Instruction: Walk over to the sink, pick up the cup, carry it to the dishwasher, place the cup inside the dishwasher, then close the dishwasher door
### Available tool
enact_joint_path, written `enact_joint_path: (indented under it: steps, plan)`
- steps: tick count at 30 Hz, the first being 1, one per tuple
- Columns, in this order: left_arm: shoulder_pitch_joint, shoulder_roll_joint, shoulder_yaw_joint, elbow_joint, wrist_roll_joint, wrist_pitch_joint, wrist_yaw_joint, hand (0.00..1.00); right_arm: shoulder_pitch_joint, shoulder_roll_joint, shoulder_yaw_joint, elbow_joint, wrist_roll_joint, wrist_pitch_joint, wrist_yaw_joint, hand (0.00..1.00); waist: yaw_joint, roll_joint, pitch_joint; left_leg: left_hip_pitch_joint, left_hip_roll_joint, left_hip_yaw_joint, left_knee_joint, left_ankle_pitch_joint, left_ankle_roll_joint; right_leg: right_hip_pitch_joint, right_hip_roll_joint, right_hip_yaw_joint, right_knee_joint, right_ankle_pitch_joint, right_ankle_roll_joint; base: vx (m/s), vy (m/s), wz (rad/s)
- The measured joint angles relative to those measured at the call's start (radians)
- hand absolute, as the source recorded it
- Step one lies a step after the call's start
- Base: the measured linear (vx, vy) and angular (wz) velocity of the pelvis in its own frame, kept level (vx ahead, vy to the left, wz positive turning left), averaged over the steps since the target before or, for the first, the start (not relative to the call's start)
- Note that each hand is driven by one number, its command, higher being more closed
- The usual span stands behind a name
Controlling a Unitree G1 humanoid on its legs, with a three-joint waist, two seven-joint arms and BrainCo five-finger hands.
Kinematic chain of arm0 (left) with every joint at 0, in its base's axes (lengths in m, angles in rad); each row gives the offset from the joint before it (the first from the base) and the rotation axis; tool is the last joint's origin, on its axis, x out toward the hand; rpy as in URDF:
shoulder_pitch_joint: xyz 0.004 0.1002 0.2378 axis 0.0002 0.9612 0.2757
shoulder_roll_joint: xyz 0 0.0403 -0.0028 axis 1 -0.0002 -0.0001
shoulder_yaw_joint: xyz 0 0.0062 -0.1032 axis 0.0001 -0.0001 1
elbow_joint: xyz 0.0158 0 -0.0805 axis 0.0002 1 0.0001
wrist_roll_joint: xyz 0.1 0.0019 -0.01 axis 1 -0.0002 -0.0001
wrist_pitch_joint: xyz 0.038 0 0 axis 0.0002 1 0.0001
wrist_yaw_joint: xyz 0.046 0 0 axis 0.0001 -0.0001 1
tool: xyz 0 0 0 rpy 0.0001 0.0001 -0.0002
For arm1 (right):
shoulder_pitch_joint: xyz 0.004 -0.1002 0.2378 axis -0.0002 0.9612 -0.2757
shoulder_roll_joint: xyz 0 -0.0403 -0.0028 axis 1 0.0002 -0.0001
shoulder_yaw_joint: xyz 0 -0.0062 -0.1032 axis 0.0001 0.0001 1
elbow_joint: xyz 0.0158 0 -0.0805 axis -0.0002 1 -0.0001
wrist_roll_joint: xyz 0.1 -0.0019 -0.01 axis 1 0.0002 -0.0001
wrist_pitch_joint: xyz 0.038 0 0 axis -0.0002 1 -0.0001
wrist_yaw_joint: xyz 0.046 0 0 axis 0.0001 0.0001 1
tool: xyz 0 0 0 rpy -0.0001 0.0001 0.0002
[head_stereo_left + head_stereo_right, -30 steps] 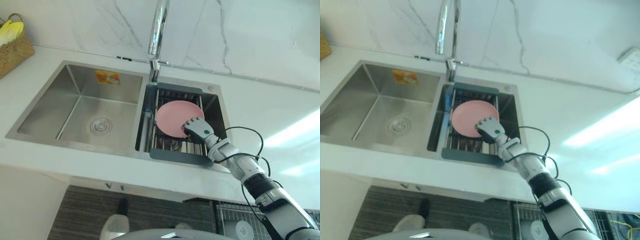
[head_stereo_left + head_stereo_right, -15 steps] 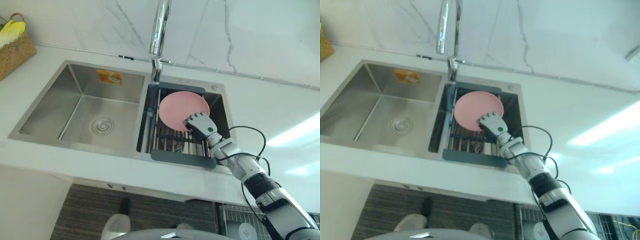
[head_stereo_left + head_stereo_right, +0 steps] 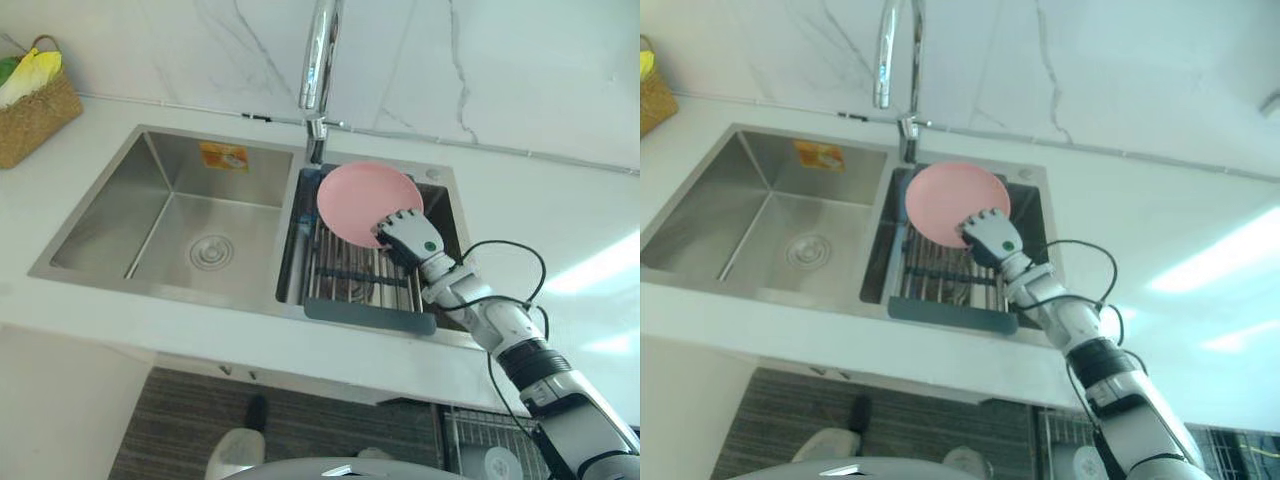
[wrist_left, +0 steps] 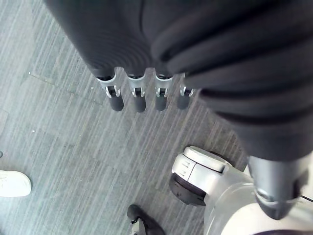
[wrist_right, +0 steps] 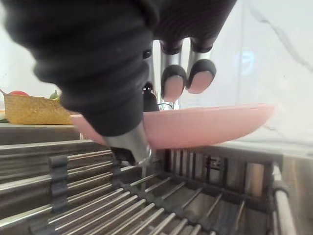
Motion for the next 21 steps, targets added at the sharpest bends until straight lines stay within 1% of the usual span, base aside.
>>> enact_joint_path:
  steps: [2,4,5,6,8,10,14,15,17,20,21]
  plan:
    - [0.000,0.000,0.000,0.002,0.000,0.000,0.000,0.00,-0.004,-0.009,-0.027,0.000,-0.008,-0.009,-0.005,1.00,0.000,0.000,0.000,-0.004,-0.001,0.009,0.000,0.003,-0.001,0.001,0.001,0.001,-0.021,-0.003,0.004,-0.06,-0.021,-0.15]
    - [-0.001,0.000,0.000,0.002,0.000,0.000,0.000,0.00,-0.007,-0.013,-0.069,-0.008,-0.008,-0.012,-0.018,1.00,-0.005,-0.001,0.000,-0.015,-0.004,0.019,0.000,0.010,-0.001,0.001,0.001,0.000,-0.048,-0.011,0.021,-0.06,-0.023,-0.09]
    - [0.000,-0.001,0.000,0.003,0.000,0.000,0.000,0.00,-0.007,-0.019,-0.074,-0.011,-0.008,-0.011,-0.018,1.00,-0.008,0.001,0.000,-0.015,-0.002,0.023,0.000,0.010,-0.001,0.000,0.003,0.000,-0.051,-0.009,0.024,-0.06,-0.015,-0.08]
    - [0.002,-0.002,0.001,0.007,0.000,0.000,0.000,0.00,-0.007,-0.034,-0.074,-0.020,-0.009,-0.012,-0.018,1.00,-0.012,0.002,-0.001,-0.012,0.000,0.032,0.000,0.012,-0.002,0.000,0.006,0.001,-0.052,-0.014,0.017,-0.05,-0.009,-0.08]
    - [0.003,-0.003,0.001,0.009,-0.001,0.000,0.000,0.00,-0.007,-0.058,-0.083,-0.054,-0.008,-0.012,-0.018,1.00,-0.023,-0.001,-0.001,-0.011,0.002,0.036,0.000,0.015,-0.001,-0.001,0.009,0.005,-0.058,-0.019,0.015,-0.02,-0.009,-0.07]
    - [0.000,-0.004,0.001,0.008,-0.002,0.000,0.001,0.00,-0.003,-0.060,-0.127,-0.090,-0.008,-0.012,-0.018,1.00,-0.033,-0.008,-0.002,-0.007,0.003,0.049,0.000,0.016,-0.001,-0.002,0.010,0.024,-0.064,-0.016,0.018,0.01,-0.004,-0.14]
    - [0.000,0.000,0.000,0.005,-0.001,0.000,0.003,0.00,0.034,-0.063,-0.226,-0.127,-0.005,-0.012,-0.022,1.00,-0.034,-0.021,-0.003,0.007,0.000,0.090,0.000,0.009,0.001,-0.003,0.007,0.057,-0.074,0.005,0.030,0.05,0.013,-0.25]
    - [0.000,0.002,-0.001,0.005,-0.001,0.000,0.004,0.00,0.054,-0.063,-0.255,-0.126,-0.005,-0.012,-0.024,1.00,-0.039,-0.026,-0.002,0.010,-0.001,0.096,0.000,0.009,0.006,-0.001,0.005,0.062,-0.079,0.010,0.033,0.05,0.022,-0.27]
    - [0.002,0.007,-0.007,0.006,0.000,0.001,0.005,0.00,0.105,-0.065,-0.309,-0.118,-0.008,-0.009,-0.059,1.00,-0.048,-0.035,-0.001,0.027,-0.003,0.124,0.000,0.002,0.009,-0.002,0.001,0.088,-0.079,0.021,0.037,0.04,0.028,-0.36]
    - [0.002,0.013,-0.038,0.011,0.001,0.004,0.019,0.00,0.185,-0.065,-0.377,-0.116,-0.017,-0.004,-0.105,1.00,-0.072,-0.037,0.000,0.064,0.001,0.180,0.000,-0.016,0.015,-0.026,-0.002,0.143,-0.034,0.035,0.033,0.01,0.056,-0.56]
    - [0.002,0.013,-0.040,0.014,0.002,0.004,0.022,0.00,0.198,-0.066,-0.392,-0.116,-0.017,-0.002,-0.111,1.00,-0.079,-0.038,0.000,0.069,0.002,0.191,0.000,-0.018,0.017,-0.034,-0.002,0.149,-0.020,0.038,0.031,-0.04,0.056,-0.60]
